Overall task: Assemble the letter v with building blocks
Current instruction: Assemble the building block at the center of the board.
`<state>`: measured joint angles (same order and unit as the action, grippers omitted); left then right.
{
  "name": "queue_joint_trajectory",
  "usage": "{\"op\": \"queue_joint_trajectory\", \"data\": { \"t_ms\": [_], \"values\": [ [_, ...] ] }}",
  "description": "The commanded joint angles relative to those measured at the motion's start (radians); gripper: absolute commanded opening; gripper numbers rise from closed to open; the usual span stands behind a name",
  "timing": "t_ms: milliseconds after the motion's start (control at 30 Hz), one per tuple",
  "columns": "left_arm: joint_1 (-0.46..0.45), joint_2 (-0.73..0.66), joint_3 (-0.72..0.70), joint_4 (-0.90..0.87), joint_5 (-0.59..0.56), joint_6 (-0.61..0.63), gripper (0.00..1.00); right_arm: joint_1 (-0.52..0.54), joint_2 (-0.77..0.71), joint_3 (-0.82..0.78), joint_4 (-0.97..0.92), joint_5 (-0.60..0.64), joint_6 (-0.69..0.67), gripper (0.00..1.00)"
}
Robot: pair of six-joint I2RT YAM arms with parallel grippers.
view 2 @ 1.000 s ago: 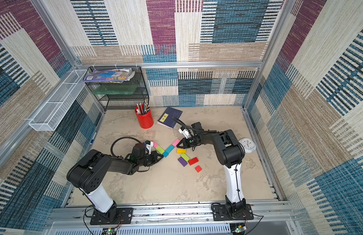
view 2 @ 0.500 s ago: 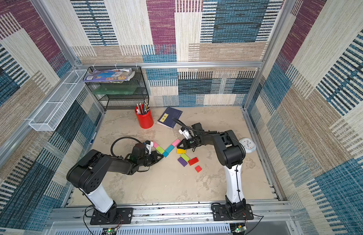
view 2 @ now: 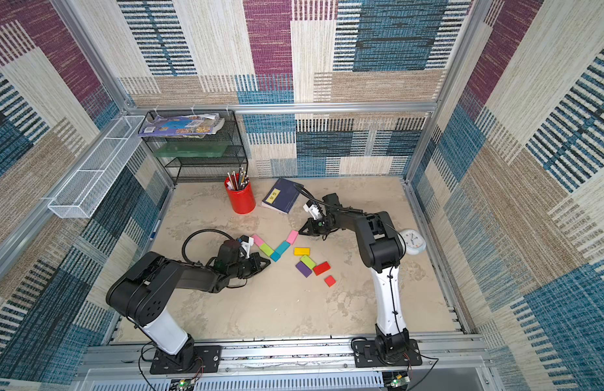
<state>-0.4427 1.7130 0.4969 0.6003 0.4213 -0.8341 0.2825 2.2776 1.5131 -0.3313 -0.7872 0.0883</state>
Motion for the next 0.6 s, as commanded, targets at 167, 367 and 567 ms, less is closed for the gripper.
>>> {"op": "queue_joint_trajectory", "data": {
  "t_ms": [167,367,567],
  "values": [
    [0.000,0.006,-0.009,-0.140,-0.043,0.017,0.00,-0.003,0.053,0.022,-0.202,0.309,-0.033,0.03],
    [0.000,0.014,-0.008,-0.137,-0.042,0.016,0.00,-0.015,0.041,0.003,-0.171,0.291,-0.032,0.04],
    [-0.001,0.021,-0.009,-0.130,-0.041,0.014,0.00,-0.017,0.081,0.092,-0.199,0.252,-0.052,0.04]
  ]
}}
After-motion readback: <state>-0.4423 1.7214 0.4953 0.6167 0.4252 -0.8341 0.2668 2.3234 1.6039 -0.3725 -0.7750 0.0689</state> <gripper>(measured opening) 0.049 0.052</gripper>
